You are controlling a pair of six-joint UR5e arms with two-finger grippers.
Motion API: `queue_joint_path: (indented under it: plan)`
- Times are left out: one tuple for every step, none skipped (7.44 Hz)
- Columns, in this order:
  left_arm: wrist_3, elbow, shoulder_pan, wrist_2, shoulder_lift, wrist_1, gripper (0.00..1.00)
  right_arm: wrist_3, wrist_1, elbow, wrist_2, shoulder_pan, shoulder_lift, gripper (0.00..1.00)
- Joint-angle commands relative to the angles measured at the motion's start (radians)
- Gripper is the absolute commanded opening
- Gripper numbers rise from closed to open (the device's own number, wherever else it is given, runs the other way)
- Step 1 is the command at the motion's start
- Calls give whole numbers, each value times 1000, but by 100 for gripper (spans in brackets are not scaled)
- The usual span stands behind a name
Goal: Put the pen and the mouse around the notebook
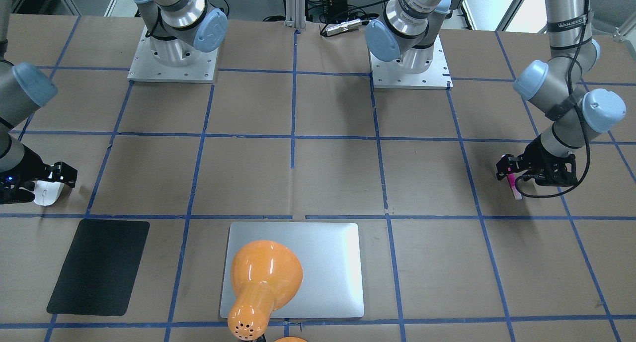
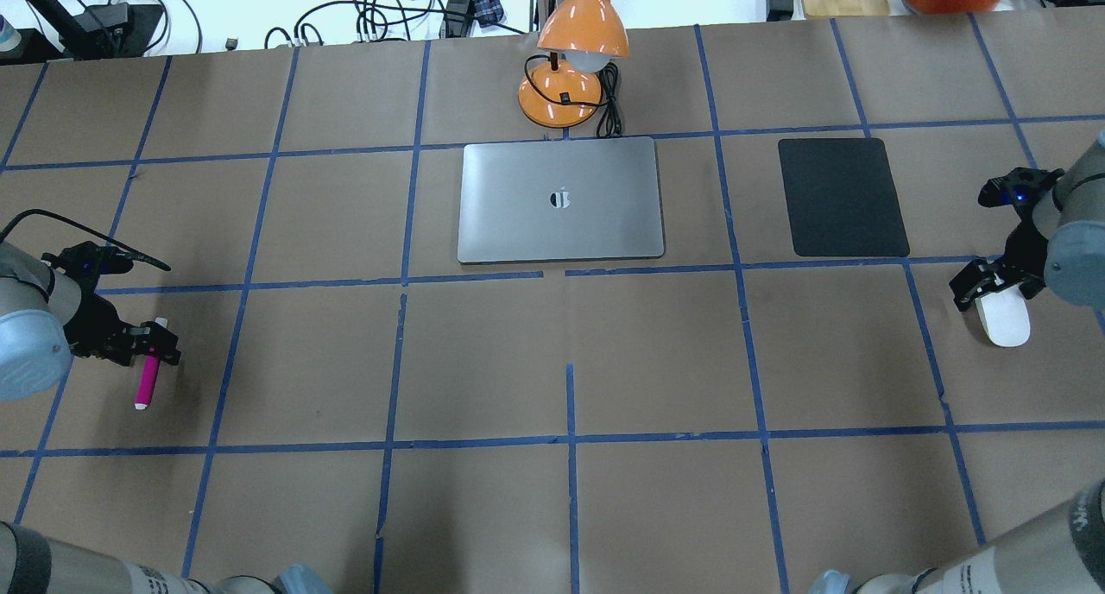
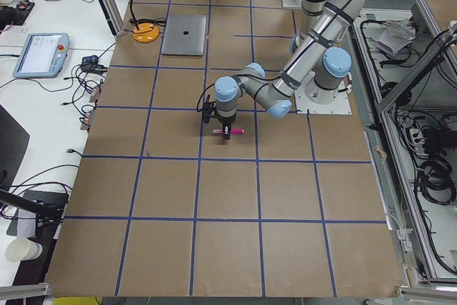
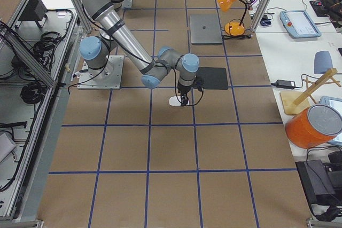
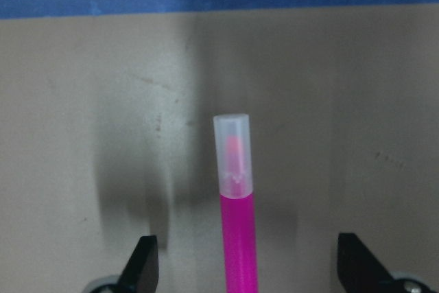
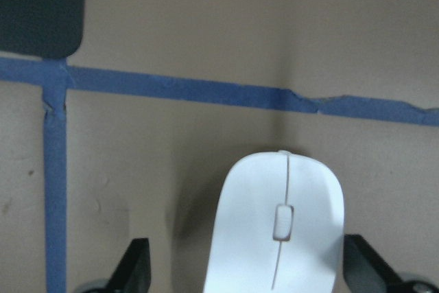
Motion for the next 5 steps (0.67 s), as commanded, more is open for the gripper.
queue_joint_path:
  plan:
    - [-8, -3, 1, -2, 0, 0, 0, -25, 0, 0, -29, -1, 5, 100]
    - [-17, -2, 1, -3, 2, 0, 0, -25, 0, 1, -28, -1, 6, 100]
    - [-17, 4, 1, -2, 9, 0, 0, -23, -2, 1, -11, -4, 8, 91]
    - [-63, 5, 0, 3, 26, -4, 0, -20, 1, 0, -9, -7, 8, 62]
    - [-124, 5, -6, 4, 31, -9, 0, -19, 6, -5, -9, -7, 6, 43]
